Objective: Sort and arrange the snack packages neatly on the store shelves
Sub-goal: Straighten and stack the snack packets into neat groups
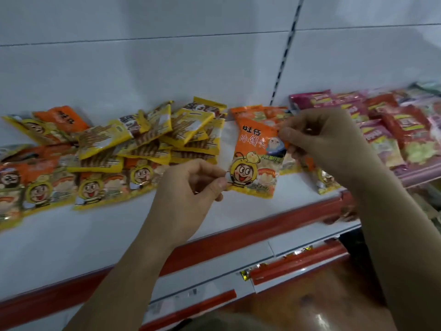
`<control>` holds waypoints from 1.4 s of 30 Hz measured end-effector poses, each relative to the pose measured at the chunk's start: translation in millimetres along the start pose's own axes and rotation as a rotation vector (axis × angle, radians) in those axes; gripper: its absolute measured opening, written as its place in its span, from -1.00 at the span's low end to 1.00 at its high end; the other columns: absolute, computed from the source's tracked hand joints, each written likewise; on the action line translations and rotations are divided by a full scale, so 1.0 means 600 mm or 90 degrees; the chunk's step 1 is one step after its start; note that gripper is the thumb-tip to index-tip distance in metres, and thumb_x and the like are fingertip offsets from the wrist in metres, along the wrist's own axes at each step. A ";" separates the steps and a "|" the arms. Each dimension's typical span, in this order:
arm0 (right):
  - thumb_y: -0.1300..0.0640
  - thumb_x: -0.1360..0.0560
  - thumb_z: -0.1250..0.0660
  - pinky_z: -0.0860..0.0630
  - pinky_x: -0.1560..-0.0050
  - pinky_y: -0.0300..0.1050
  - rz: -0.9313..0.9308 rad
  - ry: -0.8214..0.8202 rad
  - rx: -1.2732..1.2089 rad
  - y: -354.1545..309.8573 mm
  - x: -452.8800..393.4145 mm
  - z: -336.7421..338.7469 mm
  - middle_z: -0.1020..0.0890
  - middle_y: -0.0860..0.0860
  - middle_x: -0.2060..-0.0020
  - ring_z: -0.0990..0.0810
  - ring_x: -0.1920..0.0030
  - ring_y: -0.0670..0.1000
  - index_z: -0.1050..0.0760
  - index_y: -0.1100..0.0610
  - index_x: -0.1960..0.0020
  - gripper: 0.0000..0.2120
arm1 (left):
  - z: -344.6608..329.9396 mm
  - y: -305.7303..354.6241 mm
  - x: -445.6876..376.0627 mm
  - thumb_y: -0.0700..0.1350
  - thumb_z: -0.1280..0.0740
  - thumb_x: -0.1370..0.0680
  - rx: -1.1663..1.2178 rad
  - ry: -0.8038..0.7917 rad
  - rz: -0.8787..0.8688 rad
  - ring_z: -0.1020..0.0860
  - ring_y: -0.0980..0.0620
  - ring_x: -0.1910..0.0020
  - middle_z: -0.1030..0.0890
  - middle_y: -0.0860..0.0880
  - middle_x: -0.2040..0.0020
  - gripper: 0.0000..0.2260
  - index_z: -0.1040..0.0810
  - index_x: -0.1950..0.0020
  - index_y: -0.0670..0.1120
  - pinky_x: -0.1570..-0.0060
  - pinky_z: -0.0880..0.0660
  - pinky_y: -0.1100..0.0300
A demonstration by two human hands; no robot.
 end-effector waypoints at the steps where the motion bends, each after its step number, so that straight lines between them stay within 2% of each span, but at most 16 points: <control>1: 0.22 -0.56 -0.43 -0.60 0.31 -0.11 0.028 0.002 0.065 0.003 -0.008 0.014 -0.65 0.03 0.39 -0.62 0.42 -0.02 -0.66 0.16 0.10 -0.93 | -0.021 0.002 -0.003 -0.19 -0.44 -0.56 -0.015 -0.007 0.007 -0.69 0.10 0.24 -0.71 0.04 0.22 -0.94 -0.64 0.03 -0.02 0.14 -0.62 0.16; 2: 0.20 -0.56 -0.43 -0.60 0.26 -0.07 0.050 0.001 0.122 0.006 -0.016 0.024 -0.64 -0.02 0.39 -0.63 0.38 0.00 -0.65 0.09 0.12 -0.91 | -0.041 0.004 -0.005 -0.18 -0.44 -0.57 -0.028 -0.012 0.018 -0.68 0.09 0.24 -0.71 0.05 0.23 -0.94 -0.63 0.04 -0.02 0.12 -0.63 0.10; 4: 0.20 -0.56 -0.41 -0.51 0.24 -0.21 0.075 -0.019 0.204 0.013 -0.031 0.034 -0.61 -0.14 0.35 -0.59 0.32 -0.10 -0.64 0.01 0.11 -0.88 | -0.078 0.006 -0.009 -0.16 -0.45 -0.56 -0.056 -0.026 0.039 -0.68 0.10 0.24 -0.71 0.07 0.25 -0.93 -0.62 0.06 0.00 0.07 -0.64 -0.01; 7: 0.20 -0.56 -0.39 -0.41 0.20 -0.42 0.102 -0.068 0.301 0.021 -0.054 0.038 -0.61 -0.17 0.27 -0.56 0.24 -0.20 -0.66 0.02 0.07 -0.88 | -0.121 0.010 -0.015 -0.08 -0.48 -0.54 -0.131 -0.022 0.043 -0.65 0.19 0.23 -0.70 0.10 0.24 -0.93 -0.63 0.11 0.07 0.09 -0.62 0.10; 9: 0.20 -0.55 -0.39 -0.52 -0.08 -0.23 0.131 -0.092 0.333 0.028 -0.065 0.036 -0.63 -0.14 0.25 -0.56 0.22 -0.19 -0.67 0.04 0.08 -0.89 | -0.140 0.017 -0.015 -0.03 -0.49 -0.52 -0.212 0.003 0.032 -0.60 0.22 0.24 -0.66 0.14 0.27 -0.93 -0.63 0.14 0.07 0.20 -0.56 0.25; 10: 0.20 -0.55 -0.40 -0.54 -0.10 -0.17 0.140 -0.105 0.343 0.033 -0.070 0.034 -0.63 -0.14 0.25 -0.54 0.24 -0.23 -0.69 0.04 0.06 -0.89 | -0.149 0.020 -0.013 -0.02 -0.48 -0.52 -0.244 0.011 0.027 -0.58 0.22 0.24 -0.63 0.14 0.29 -0.92 -0.63 0.16 0.07 0.28 -0.51 0.28; 12: 0.19 -0.56 -0.40 -0.49 0.15 -0.34 0.152 -0.123 0.358 0.044 -0.078 0.031 -0.65 -0.12 0.20 -0.53 0.26 -0.25 -0.70 0.04 0.01 -0.88 | -0.162 0.022 -0.010 0.00 -0.49 -0.51 -0.281 0.022 0.026 -0.55 0.22 0.23 -0.59 0.15 0.31 -0.89 -0.62 0.19 0.06 0.33 -0.42 0.30; 14: 0.18 -0.56 -0.40 -0.37 0.24 -0.40 0.160 -0.126 0.369 0.055 -0.084 0.030 -0.69 -0.09 0.13 -0.58 0.21 -0.16 -0.70 0.03 -0.01 -0.88 | -0.169 0.021 -0.010 0.00 -0.49 -0.50 -0.297 0.037 0.030 -0.55 0.22 0.24 -0.58 0.15 0.32 -0.89 -0.62 0.20 0.06 0.31 -0.42 0.28; 18: 0.18 -0.55 -0.41 -0.53 0.06 -0.17 0.178 -0.136 0.381 0.067 -0.086 0.026 -0.71 -0.07 0.07 -0.63 0.09 -0.06 -0.71 0.04 -0.02 -0.88 | -0.172 0.019 -0.011 0.01 -0.48 -0.50 -0.323 0.044 0.039 -0.56 0.22 0.25 -0.60 0.17 0.31 -0.89 -0.63 0.22 0.09 0.25 -0.50 0.23; 24: 0.16 -0.55 -0.43 -0.64 -0.01 -0.04 0.203 -0.154 0.405 0.076 -0.089 0.020 -0.73 -0.05 0.06 -0.66 0.08 -0.04 -0.73 0.04 -0.03 -0.87 | -0.174 0.017 -0.012 0.01 -0.50 -0.47 -0.339 0.030 0.068 -0.58 0.21 0.25 -0.62 0.15 0.31 -0.87 -0.61 0.26 0.10 0.22 -0.52 0.22; 28: 0.15 -0.55 -0.42 -0.61 -0.01 -0.10 0.205 -0.166 0.407 0.084 -0.091 0.018 -0.73 -0.05 0.04 -0.64 0.09 -0.07 -0.72 0.05 -0.04 -0.88 | -0.170 0.018 -0.013 0.03 -0.52 -0.46 -0.314 0.012 0.069 -0.58 0.23 0.20 -0.63 0.13 0.29 -0.91 -0.64 0.19 0.10 0.27 -0.46 0.32; 32: 0.15 -0.60 -0.36 -0.58 0.03 -0.10 0.204 -0.105 0.359 0.076 -0.091 0.022 -0.71 -0.04 0.07 -0.60 0.13 -0.08 -0.70 0.08 -0.05 -0.86 | -0.159 0.018 -0.016 0.06 -0.45 -0.52 -0.308 -0.002 0.063 -0.56 0.20 0.20 -0.63 0.11 0.26 -0.90 -0.64 0.18 0.11 0.32 -0.45 0.34; 36: 0.11 -0.61 -0.35 -0.58 0.01 -0.04 0.240 -0.099 0.336 0.047 -0.081 -0.011 -0.67 -0.03 0.06 -0.59 0.10 -0.04 -0.68 0.07 -0.06 -0.86 | -0.106 0.020 -0.022 0.04 -0.41 -0.55 -0.359 0.065 0.024 -0.53 0.16 0.20 -0.58 0.11 0.23 -0.93 -0.62 0.12 0.11 0.24 -0.50 0.20; 38: 0.08 -0.60 -0.34 -0.47 0.06 -0.07 0.254 -0.105 0.326 0.027 -0.077 -0.040 -0.59 -0.01 0.03 -0.53 0.09 -0.02 -0.66 0.04 -0.06 -0.87 | -0.066 0.018 -0.022 0.02 -0.41 -0.54 -0.403 0.114 -0.006 -0.52 0.16 0.19 -0.56 0.12 0.21 -0.95 -0.62 0.08 0.08 0.21 -0.51 0.11; 40: 0.05 -0.59 -0.35 -0.38 0.07 -0.10 0.258 -0.111 0.306 0.003 -0.076 -0.073 -0.52 -0.01 0.02 -0.48 0.11 -0.01 -0.63 0.01 -0.07 -0.89 | -0.022 0.013 -0.016 -0.01 -0.42 -0.54 -0.435 0.155 -0.023 -0.51 0.17 0.18 -0.54 0.13 0.19 -0.95 -0.62 0.06 0.04 0.21 -0.49 0.13; 42: 0.02 -0.58 -0.36 -0.43 0.04 -0.07 0.267 -0.116 0.272 -0.026 -0.075 -0.111 -0.49 -0.02 0.00 -0.50 0.11 0.01 -0.61 -0.02 -0.11 -0.87 | 0.024 0.008 -0.003 -0.03 -0.41 -0.54 -0.458 0.190 -0.027 -0.51 0.17 0.17 -0.54 0.12 0.17 -0.97 -0.62 0.07 0.04 0.19 -0.49 0.13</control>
Point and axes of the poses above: each hand's wrist, its own x-axis away from the middle knuckle, its own z-axis out of the back of the hand, y = z × x, the point moved 6 cm from there along -x, towards the middle knuckle
